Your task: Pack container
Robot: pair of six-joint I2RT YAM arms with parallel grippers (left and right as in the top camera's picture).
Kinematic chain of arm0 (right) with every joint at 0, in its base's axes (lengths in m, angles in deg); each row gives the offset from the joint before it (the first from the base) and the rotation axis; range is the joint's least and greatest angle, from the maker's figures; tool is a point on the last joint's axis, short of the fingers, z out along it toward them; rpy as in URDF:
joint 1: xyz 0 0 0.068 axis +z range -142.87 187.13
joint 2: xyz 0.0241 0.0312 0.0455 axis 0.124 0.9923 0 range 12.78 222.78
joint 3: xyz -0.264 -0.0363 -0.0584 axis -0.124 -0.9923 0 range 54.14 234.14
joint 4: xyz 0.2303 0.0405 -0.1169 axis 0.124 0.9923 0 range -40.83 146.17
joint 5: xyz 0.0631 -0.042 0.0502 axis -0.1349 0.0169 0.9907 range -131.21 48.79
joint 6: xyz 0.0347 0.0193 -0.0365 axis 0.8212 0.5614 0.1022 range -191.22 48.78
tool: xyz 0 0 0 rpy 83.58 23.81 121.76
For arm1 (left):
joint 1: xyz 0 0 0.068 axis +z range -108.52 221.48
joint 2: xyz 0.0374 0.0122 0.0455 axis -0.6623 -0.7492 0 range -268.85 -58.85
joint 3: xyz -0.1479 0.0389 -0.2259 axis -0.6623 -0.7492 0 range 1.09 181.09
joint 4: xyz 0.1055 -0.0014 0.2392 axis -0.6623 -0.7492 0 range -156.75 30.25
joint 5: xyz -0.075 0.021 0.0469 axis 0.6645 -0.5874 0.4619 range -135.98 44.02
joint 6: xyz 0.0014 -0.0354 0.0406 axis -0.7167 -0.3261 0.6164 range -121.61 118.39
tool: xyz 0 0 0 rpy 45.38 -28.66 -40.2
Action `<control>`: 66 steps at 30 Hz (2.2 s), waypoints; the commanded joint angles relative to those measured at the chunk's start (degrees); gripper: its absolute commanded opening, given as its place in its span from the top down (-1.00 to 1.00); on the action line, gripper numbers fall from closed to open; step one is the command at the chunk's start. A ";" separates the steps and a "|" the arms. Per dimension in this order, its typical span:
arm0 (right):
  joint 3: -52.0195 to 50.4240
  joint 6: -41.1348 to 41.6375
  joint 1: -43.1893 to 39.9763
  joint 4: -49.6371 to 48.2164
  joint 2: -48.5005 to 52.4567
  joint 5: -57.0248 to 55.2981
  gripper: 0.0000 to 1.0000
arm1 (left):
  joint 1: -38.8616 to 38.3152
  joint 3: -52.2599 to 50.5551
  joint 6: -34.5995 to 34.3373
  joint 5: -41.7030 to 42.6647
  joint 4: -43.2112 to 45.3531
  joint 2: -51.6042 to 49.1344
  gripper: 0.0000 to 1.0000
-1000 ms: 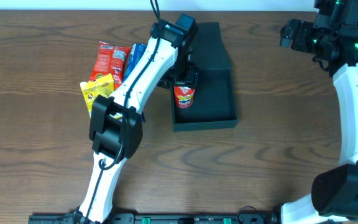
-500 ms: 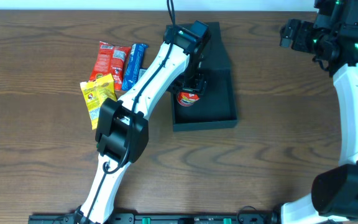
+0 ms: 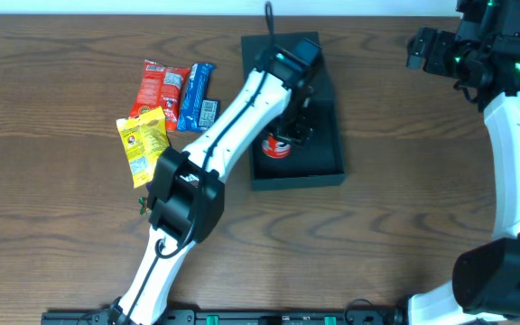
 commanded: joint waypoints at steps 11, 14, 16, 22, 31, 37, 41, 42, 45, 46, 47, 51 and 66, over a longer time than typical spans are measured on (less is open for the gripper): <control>0.37 -0.39 -0.35 1.07 -1.05 0.28 -0.99 | -3.58 1.42 4.20 -1.60 1.92 -0.09 -0.64; 0.37 -0.42 -0.37 1.70 -1.05 0.28 -0.98 | -3.58 1.42 3.96 -5.49 1.86 -0.09 -0.63; 0.37 -0.42 -0.37 1.92 -1.05 0.28 -0.99 | -3.58 1.42 3.23 -8.98 1.09 -0.09 -0.62; 0.37 -0.39 -0.35 1.90 -1.05 0.39 -0.98 | -3.58 1.40 1.79 -10.10 1.51 -0.09 -0.81; 0.37 -0.39 -0.35 1.99 -1.05 0.74 -0.98 | -3.58 1.40 1.42 -10.93 8.41 -0.11 -0.87; 0.37 -0.39 -0.37 1.92 -1.05 0.74 -0.98 | -3.56 1.40 1.44 -12.17 9.92 -1.20 -0.88; 0.37 -0.39 -0.37 1.90 -1.05 0.72 -0.98 | -3.58 1.40 1.51 -12.20 9.64 -2.27 -0.86; 0.37 -0.39 -0.37 1.92 -1.05 0.72 -0.99 | -3.58 1.40 1.64 -12.22 9.68 -2.27 -0.86; 0.37 -0.39 -0.37 1.88 -1.05 0.72 -0.98 | -3.43 1.40 1.64 -12.44 9.60 -2.45 -0.87; 0.37 -0.39 -0.37 1.86 -1.05 0.72 -0.99 | -3.37 1.40 1.64 -12.41 9.44 -2.78 -0.87; 0.37 -0.39 -0.35 1.88 -1.05 0.72 -0.98 | -3.32 1.40 1.64 -12.39 9.27 -3.28 -0.87; 0.37 -0.39 -0.37 1.92 -1.05 0.72 -0.99 | -3.32 1.40 1.62 -11.52 9.11 -4.28 -0.84; 0.37 -0.42 -0.37 1.90 -1.05 0.72 -0.99 | -3.15 1.40 0.52 -8.11 12.35 -4.72 -0.68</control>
